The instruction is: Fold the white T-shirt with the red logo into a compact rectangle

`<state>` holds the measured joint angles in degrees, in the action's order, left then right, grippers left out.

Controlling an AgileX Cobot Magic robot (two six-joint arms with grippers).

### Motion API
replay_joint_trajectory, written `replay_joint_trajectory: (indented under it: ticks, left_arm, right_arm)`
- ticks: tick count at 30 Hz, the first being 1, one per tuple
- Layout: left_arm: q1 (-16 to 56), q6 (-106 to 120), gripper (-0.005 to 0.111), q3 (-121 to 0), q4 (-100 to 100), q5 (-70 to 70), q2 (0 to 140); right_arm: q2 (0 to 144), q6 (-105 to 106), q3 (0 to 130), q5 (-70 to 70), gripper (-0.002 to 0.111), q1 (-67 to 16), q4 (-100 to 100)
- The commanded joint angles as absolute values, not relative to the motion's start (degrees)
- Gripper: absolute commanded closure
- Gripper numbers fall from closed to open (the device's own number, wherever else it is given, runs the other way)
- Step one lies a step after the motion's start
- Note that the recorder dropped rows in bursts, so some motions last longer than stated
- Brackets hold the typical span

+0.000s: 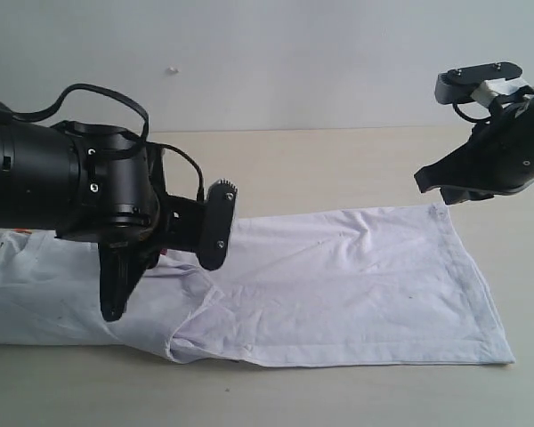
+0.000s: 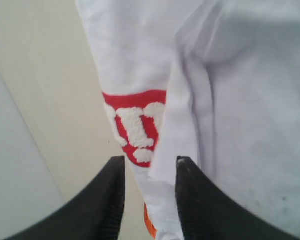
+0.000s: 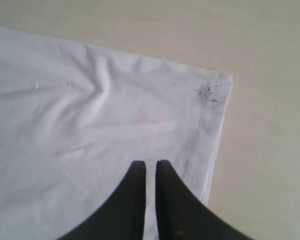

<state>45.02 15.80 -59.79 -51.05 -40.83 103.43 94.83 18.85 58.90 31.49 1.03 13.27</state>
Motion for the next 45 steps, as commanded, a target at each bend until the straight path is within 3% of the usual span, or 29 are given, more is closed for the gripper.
replay_joint_trajectory:
  ticks: [1,8,10,13,25,45]
  left_arm:
    - [42.9,3.9,0.069,-60.0,-57.5,-40.3,103.1]
    - [42.3,-2.0,0.072,-60.0,-50.6,-40.3,103.1]
    - [42.3,2.3,0.082,-60.0,-42.7,-39.7,103.1]
    - [41.8,19.1,0.106,-60.0,-24.8,-39.4,103.1]
    - [30.2,24.6,0.107,-60.0,-14.1,-34.1,107.2]
    - [26.8,13.6,0.107,-65.0,-21.0,-25.0,113.0]
  right_arm:
    - [94.8,19.4,59.3,31.2,0.098,1.3,13.3]
    - [94.8,19.4,59.3,31.2,0.098,1.3,13.3]
    - [94.8,19.4,59.3,31.2,0.098,1.3,13.3]
    - [94.8,19.4,59.3,31.2,0.098,1.3,13.4]
    - [94.8,19.4,59.3,30.7,0.100,1.3,13.4]
    - [94.8,19.4,59.3,30.4,0.100,1.3,13.4]
